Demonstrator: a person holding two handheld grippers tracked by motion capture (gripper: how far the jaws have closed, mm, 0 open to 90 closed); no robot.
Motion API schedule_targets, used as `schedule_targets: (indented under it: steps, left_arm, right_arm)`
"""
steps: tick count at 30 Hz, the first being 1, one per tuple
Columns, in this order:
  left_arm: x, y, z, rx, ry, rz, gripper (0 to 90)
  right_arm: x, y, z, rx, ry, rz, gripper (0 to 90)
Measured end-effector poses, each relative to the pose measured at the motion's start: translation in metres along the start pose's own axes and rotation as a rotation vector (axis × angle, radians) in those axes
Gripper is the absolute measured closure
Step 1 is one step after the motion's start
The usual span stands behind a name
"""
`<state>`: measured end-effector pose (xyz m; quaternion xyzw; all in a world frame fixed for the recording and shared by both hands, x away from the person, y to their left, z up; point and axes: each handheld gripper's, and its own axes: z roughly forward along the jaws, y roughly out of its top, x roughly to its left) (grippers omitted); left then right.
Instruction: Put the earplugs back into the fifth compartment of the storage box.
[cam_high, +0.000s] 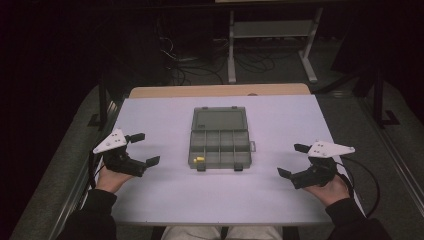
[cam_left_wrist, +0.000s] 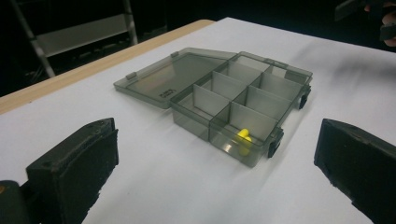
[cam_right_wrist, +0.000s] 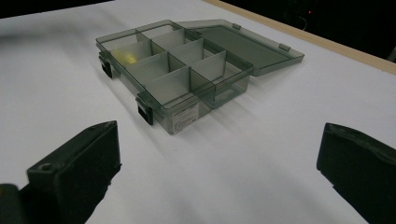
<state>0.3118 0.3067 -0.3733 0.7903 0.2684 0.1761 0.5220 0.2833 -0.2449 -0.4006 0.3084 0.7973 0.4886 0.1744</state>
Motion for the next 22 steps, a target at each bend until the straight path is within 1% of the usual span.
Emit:
schedule_targets:
  steps: [1,5,9,12,13,15,18,22]
  left_arm:
    - [0.0,-0.003,-0.004,-0.007,0.009,-0.011,0.0]
    - [0.0,-0.008,-0.012,-0.012,0.04,-0.014,0.0]
    - [-0.001,-0.013,-0.019,-0.019,0.085,-0.017,0.0]
    - [-0.002,-0.017,-0.023,-0.002,0.106,-0.021,0.0]
    - [-0.003,-0.018,-0.024,-0.004,0.113,-0.03,0.0]
    - [-0.003,-0.02,-0.027,-0.005,0.123,-0.031,0.0]
    - [-0.003,-0.021,-0.032,-0.033,0.134,-0.053,0.0]
    - [-0.002,-0.024,-0.036,-0.043,0.133,-0.069,0.0]
  right_arm:
    - [0.0,0.0,0.0,0.0,-0.001,0.0,0.0]
    - [0.0,0.0,0.0,-0.001,-0.004,0.0,0.0]
    - [-0.001,-0.001,-0.001,-0.002,-0.007,0.002,0.0]
    - [-0.001,-0.001,-0.002,-0.011,-0.011,0.005,0.0]
    - [-0.001,-0.001,-0.002,-0.014,-0.012,0.005,0.0]
    - [-0.002,-0.001,-0.003,-0.015,-0.014,0.006,0.0]
    - [-0.001,-0.001,-0.003,-0.018,-0.016,0.009,0.0]
    - [-0.001,-0.003,-0.004,-0.016,-0.022,0.016,0.0]
